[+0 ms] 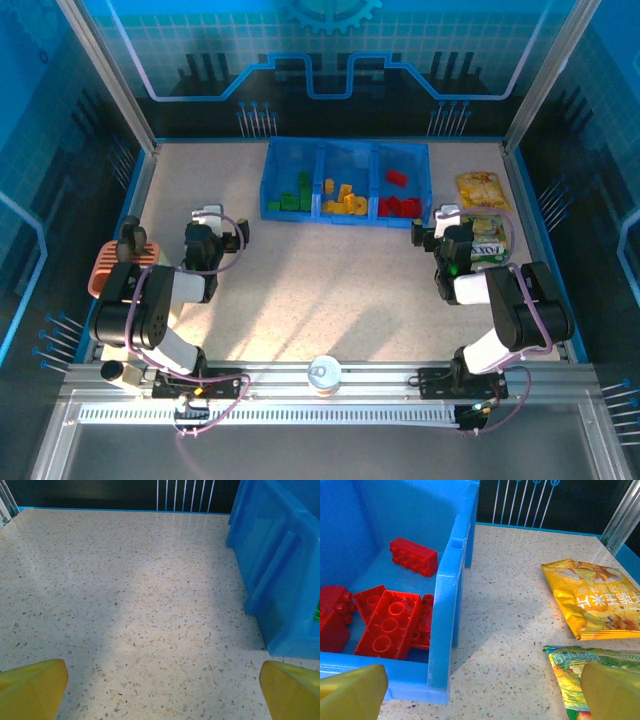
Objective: Sort the legos into containers by color
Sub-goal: Reset both arms
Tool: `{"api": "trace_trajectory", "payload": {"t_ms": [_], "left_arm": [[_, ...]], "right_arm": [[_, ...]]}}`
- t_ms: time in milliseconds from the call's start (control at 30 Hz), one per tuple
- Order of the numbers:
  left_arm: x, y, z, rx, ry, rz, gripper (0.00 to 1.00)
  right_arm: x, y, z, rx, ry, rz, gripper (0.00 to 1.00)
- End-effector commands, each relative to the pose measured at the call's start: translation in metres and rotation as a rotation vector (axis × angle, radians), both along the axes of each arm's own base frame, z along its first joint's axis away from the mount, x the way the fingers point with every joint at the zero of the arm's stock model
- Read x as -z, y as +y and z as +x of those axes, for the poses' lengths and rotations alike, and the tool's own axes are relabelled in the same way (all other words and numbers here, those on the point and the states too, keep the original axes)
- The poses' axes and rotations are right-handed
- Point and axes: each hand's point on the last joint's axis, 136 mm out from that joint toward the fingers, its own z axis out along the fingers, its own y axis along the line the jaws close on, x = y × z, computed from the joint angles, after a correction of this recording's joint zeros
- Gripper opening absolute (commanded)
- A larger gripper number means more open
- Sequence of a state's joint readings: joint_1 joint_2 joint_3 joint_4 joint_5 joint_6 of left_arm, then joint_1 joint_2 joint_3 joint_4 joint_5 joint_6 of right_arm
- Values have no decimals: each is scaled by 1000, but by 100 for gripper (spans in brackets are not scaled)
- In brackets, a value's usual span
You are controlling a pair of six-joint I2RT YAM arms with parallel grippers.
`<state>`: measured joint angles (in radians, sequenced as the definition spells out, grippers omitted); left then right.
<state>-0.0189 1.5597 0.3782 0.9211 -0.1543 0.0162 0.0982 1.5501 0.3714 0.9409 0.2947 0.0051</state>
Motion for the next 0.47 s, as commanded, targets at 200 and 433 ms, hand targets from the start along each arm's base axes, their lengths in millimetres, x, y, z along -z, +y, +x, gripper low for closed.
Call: {"api": "trace_trajectory", "payload": {"t_ms": [200,433], "left_arm": [[-6,-6,2,23,-15,-21,99],[-5,-7,2,41,-11,-37,99]], "right_arm": [[-5,4,1,-7,-13,10,100],[-4,4,1,-7,-12,11,100]]}}
